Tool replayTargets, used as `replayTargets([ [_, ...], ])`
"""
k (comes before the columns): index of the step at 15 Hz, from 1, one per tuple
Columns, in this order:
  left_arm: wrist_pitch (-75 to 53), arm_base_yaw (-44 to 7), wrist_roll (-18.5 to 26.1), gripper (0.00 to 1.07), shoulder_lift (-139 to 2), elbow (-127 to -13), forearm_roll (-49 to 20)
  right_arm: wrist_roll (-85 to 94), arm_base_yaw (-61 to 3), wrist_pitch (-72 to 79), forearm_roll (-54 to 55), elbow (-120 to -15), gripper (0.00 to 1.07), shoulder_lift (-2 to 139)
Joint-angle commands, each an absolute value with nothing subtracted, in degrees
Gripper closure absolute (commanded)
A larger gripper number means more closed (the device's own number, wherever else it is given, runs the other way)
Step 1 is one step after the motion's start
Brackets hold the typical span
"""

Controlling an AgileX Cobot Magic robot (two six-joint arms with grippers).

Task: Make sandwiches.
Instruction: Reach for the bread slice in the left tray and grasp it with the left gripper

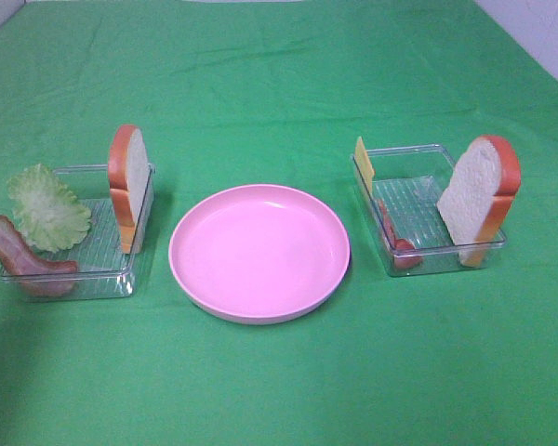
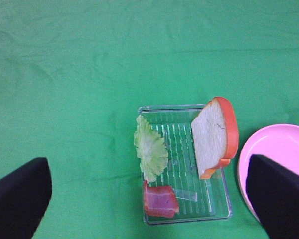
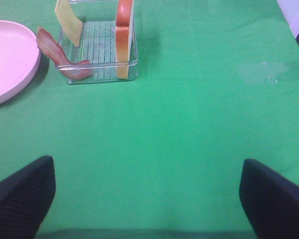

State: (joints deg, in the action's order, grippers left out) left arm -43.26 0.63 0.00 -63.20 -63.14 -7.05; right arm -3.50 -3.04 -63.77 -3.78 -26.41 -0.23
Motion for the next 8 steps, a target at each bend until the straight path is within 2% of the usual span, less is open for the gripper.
replayTargets([
  [1,-47.04,0.69,0.0,0.06,-71.56,-69.44,-10.6,-2.98,-2.64,-63.14,-3.5,-26.07,0.11,-2.01],
  [2,-49.73,-0.69,0.0,0.06,-78.61,-74.48,-13.87,-2.98,-2.64,-63.14,-3.5,-26.07,0.11,-2.01],
  [8,-56.04,-9.17,-1.2,0.06,-93.16,-85.77,-13.12,-2.98,-2.64,-63.14,-3.5,-26.07,0.11,-2.01],
])
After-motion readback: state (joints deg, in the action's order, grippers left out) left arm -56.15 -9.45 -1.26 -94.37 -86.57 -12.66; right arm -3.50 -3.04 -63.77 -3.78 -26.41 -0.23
